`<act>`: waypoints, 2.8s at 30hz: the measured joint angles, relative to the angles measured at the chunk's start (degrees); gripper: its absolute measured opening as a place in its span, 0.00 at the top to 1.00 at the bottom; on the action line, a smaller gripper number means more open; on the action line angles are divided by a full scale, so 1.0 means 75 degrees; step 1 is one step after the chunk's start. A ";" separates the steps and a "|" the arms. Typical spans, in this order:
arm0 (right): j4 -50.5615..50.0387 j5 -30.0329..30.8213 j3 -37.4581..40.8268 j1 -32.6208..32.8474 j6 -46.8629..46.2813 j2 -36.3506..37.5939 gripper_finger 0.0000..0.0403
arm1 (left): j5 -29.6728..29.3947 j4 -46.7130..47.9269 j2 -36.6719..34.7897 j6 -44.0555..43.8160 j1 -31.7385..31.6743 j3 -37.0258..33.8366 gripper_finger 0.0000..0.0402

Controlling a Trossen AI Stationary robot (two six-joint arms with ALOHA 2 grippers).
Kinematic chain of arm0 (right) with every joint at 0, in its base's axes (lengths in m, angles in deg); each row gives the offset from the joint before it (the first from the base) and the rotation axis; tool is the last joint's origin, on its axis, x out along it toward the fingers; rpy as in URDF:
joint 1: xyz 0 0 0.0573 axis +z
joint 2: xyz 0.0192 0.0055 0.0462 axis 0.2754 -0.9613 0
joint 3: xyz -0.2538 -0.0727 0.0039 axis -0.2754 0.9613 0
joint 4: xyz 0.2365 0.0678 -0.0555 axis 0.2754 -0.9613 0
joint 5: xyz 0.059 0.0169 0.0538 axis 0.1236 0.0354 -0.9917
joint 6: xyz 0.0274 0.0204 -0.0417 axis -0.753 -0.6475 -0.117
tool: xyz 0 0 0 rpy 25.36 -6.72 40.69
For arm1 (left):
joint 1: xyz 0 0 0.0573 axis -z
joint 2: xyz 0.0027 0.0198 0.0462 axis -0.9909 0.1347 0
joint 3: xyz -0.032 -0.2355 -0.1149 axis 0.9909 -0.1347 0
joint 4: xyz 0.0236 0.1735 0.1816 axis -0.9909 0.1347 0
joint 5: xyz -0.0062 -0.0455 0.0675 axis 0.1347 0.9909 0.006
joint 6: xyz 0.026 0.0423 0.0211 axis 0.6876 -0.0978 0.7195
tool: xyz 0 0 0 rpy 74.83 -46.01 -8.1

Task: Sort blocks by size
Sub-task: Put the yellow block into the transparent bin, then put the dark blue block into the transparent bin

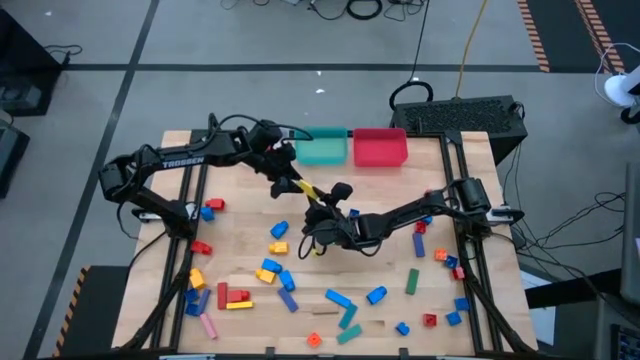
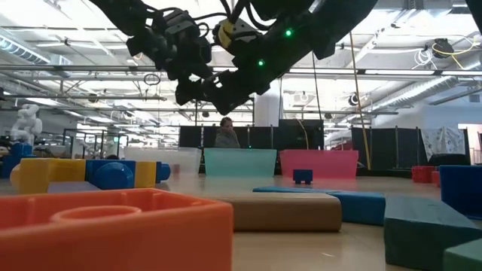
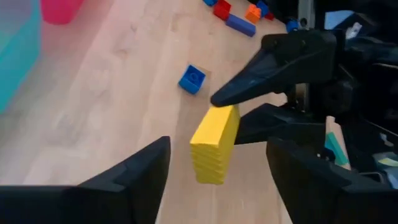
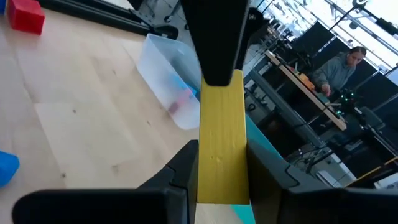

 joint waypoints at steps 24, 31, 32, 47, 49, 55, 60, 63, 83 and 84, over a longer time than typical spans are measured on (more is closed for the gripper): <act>0.0087 0.0136 -0.0003 0.0068 0.0050 0.0067 0.55 | 0.0029 -0.0012 0.0003 0.0219 -0.0279 0.0012 0.86; -0.1977 0.0167 -0.0006 0.0070 -0.1731 0.0813 0.42 | -0.0344 -0.0005 -0.0125 0.0215 -0.0676 0.0012 0.86; -0.2499 0.0164 -0.0006 0.0070 -0.2138 0.0988 0.41 | -0.0558 0.0012 -0.0178 0.0223 -0.0757 0.0012 0.86; -1.0049 0.0332 -0.0003 0.0112 -0.8598 0.2345 0.40 | -0.3189 0.1085 -0.0274 0.0746 -0.2688 0.0012 0.86; -1.0517 0.0383 -0.0003 0.0174 -0.9096 0.2381 0.40 | -0.3190 0.1090 -0.0274 0.0749 -0.2993 0.0012 0.86; -1.1050 0.0116 0.0000 0.0251 -0.9692 0.2445 0.40 | -0.3570 0.1176 -0.0178 0.0743 -0.3605 0.0009 0.86; -1.1034 -0.0464 0.0000 0.0227 -0.9670 0.2436 0.40 | -0.3677 0.1389 0.0227 0.0741 -0.3747 0.0000 0.86; -1.1025 -0.0683 0.0000 0.0227 -0.9598 0.2436 0.40 | -0.3952 0.1354 0.0516 0.0740 -0.3748 0.0000 0.86; -1.2026 -0.4795 0.0012 -0.0222 -0.8488 0.2486 0.40 | -0.3957 0.1467 0.0659 0.1068 -0.3617 0.0000 0.49; -1.2158 -0.5049 0.0045 -0.0222 -0.8623 0.2486 0.40 | -0.3932 0.1483 0.0553 0.1133 -0.3565 0.0000 0.49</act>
